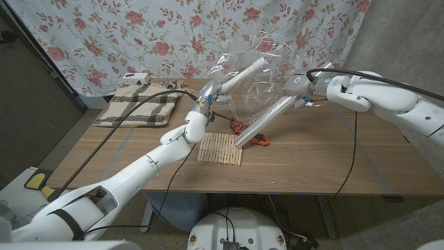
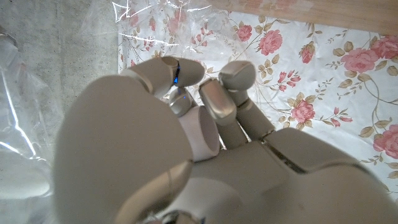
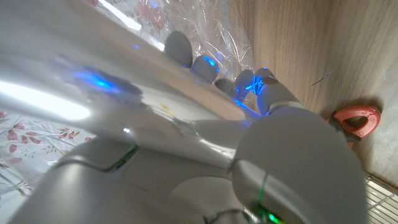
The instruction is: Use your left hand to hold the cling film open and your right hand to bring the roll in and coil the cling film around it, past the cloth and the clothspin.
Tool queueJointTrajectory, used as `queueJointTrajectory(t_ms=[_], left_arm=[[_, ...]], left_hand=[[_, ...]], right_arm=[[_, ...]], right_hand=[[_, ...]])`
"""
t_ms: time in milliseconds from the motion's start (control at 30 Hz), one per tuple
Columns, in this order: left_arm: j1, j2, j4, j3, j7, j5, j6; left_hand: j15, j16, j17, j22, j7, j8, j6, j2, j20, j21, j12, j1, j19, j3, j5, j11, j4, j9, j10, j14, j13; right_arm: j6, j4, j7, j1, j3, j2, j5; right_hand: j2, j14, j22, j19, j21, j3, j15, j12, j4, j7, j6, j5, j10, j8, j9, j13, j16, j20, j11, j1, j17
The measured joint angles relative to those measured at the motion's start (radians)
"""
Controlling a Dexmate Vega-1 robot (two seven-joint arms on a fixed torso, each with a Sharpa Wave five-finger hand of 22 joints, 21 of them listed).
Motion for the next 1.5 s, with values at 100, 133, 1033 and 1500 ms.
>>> queueJointTrajectory(t_ms=[100,133,1033,1500], left_arm=[[-0.005,-0.005,0.009,0.001,0.001,0.000,-0.006],[-0.007,-0.007,0.011,0.002,0.001,0.000,-0.008],[-0.016,-0.019,-0.002,-0.002,0.010,0.000,-0.045],[0.009,-0.017,-0.033,-0.024,0.035,0.001,-0.077]], left_hand=[[0.000,0.000,0.000,-0.002,0.000,0.000,0.000,0.000,0.000,0.000,0.000,0.000,0.000,0.000,0.000,0.000,0.000,0.000,0.000,0.000,0.000],[0.000,0.000,0.000,-0.005,0.000,0.000,0.000,0.000,0.000,0.000,0.000,0.000,0.000,0.000,0.000,0.000,0.000,0.000,0.000,0.000,0.000],[0.000,0.000,0.000,-0.007,0.000,0.000,0.000,0.000,0.000,0.000,0.000,0.000,0.000,-0.002,0.000,0.000,0.002,0.000,0.000,0.000,0.000],[0.003,0.000,0.000,-0.006,0.000,0.000,0.000,0.000,0.002,0.000,0.000,0.000,0.001,-0.001,0.000,0.000,0.001,0.000,0.000,-0.003,0.000]], right_arm=[[-0.004,-0.007,0.005,-0.002,0.006,-0.001,0.006],[-0.007,-0.011,0.007,-0.003,0.010,-0.002,0.008],[-0.065,-0.046,0.011,-0.031,0.058,-0.013,0.075],[-0.102,-0.056,0.029,-0.016,0.050,0.006,0.018]], right_hand=[[0.000,0.006,0.000,0.000,0.008,0.000,0.002,0.000,0.000,0.000,0.000,0.000,0.002,0.000,0.000,0.000,0.000,0.000,-0.001,0.000,0.000],[0.000,0.008,0.000,0.000,0.018,0.000,0.001,0.000,0.000,0.000,0.000,0.000,0.003,0.000,-0.003,0.000,0.000,0.000,-0.003,0.000,0.000],[0.000,0.008,0.000,-0.004,0.021,-0.007,0.000,0.000,0.007,0.002,-0.002,0.005,0.003,0.010,-0.006,0.000,0.001,-0.003,-0.003,0.000,0.000],[0.000,0.008,0.000,-0.004,0.021,-0.014,0.000,0.000,0.003,0.002,-0.002,0.005,0.003,0.015,-0.009,0.000,0.001,-0.003,-0.003,0.000,0.000]])
